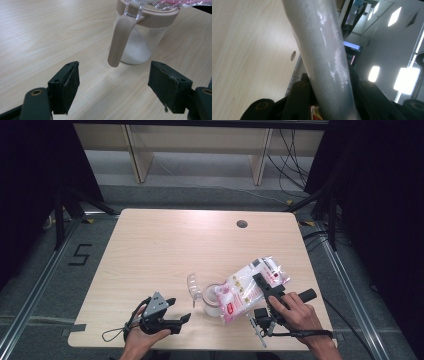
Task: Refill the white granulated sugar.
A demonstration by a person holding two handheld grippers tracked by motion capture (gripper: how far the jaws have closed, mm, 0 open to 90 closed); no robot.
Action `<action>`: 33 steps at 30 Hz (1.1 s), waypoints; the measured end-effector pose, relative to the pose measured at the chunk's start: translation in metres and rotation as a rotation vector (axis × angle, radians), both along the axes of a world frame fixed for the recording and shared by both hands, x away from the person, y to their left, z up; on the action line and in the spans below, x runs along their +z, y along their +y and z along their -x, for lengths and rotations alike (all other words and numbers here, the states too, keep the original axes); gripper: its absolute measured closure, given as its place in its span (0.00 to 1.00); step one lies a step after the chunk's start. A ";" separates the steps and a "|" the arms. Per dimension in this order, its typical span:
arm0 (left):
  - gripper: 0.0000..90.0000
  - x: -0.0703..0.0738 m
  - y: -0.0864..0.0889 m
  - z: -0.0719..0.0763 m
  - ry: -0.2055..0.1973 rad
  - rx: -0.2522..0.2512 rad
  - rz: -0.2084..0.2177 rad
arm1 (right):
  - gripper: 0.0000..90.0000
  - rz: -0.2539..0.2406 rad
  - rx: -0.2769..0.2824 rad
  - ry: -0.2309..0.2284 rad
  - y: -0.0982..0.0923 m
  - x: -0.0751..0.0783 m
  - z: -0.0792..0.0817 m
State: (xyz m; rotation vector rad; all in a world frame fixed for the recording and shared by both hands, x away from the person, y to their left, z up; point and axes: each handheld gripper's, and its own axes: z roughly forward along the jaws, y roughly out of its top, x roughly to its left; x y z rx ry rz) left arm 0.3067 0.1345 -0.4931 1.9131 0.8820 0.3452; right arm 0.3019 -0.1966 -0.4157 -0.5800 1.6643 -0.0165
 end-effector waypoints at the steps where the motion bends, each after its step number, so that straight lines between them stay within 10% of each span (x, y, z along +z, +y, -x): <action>1: 0.27 0.000 0.000 0.000 0.004 0.001 0.006 | 0.81 -0.003 -0.002 0.001 -0.001 0.000 0.000; 33: 0.27 -0.001 0.000 0.001 0.010 0.009 0.007 | 0.86 -0.047 -0.038 0.022 -0.002 -0.002 0.001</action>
